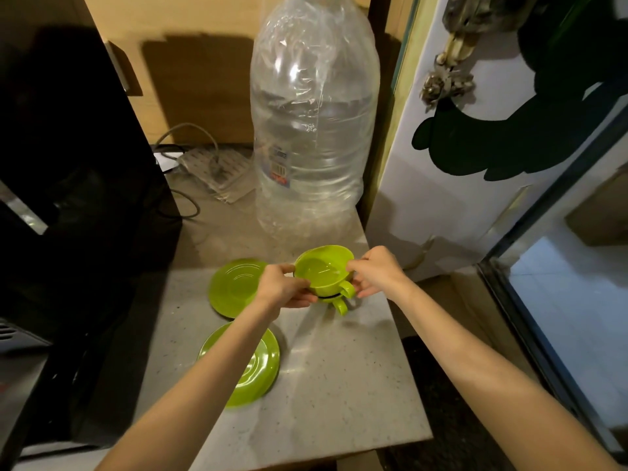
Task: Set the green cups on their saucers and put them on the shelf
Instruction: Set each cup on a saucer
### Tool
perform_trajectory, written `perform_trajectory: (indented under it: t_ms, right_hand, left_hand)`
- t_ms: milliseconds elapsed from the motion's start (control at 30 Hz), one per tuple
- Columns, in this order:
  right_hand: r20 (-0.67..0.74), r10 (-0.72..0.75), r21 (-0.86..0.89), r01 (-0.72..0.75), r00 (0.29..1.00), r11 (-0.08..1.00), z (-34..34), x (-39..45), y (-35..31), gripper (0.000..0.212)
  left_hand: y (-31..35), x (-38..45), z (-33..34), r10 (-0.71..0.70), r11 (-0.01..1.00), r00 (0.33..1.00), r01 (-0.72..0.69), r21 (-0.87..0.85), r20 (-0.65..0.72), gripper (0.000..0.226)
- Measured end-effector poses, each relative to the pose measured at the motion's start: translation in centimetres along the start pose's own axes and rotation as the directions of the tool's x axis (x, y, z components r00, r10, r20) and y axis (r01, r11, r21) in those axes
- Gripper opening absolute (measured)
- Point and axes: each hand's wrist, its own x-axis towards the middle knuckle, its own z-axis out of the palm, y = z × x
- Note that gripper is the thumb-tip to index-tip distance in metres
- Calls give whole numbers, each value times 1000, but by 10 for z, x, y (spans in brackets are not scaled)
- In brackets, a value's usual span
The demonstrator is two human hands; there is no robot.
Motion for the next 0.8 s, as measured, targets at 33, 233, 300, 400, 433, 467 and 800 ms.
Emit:
perform_trajectory:
  t_ms: [33, 233, 300, 400, 433, 467, 800]
  right_hand:
    - [-5, -16, -16, 16, 1000, 1000, -1, -1, -4, 11]
    - [22, -134, 6, 134, 991, 991, 13, -2, -35, 11]
    - [15, -177, 35, 177, 984, 984, 30, 0, -44, 22]
    - [-4, -247, 74, 247, 969, 966, 63, 9, -49, 26]
    - [4, -263, 72, 262, 965, 962, 74, 12, -49, 23]
    - [14, -273, 61, 271, 962, 961, 85, 15, -48, 21]
    - [60, -254, -85, 259, 965, 962, 140, 26, -26, 24]
  left_hand:
    - [2, -2, -1, 4, 1000, 1000, -4, -11, -1, 58]
    - [12, -13, -30, 70, 990, 993, -80, -113, -90, 50]
    - [12, -16, -45, 80, 983, 985, -104, -153, -155, 45]
    - [8, -17, -70, 72, 969, 962, -130, -212, -263, 47]
    - [6, -16, -78, 61, 966, 954, -130, -225, -293, 50]
    - [3, -16, -84, 49, 965, 947, -127, -230, -318, 52]
    - [-36, -8, -111, -82, 981, 918, 7, -192, -388, 54]
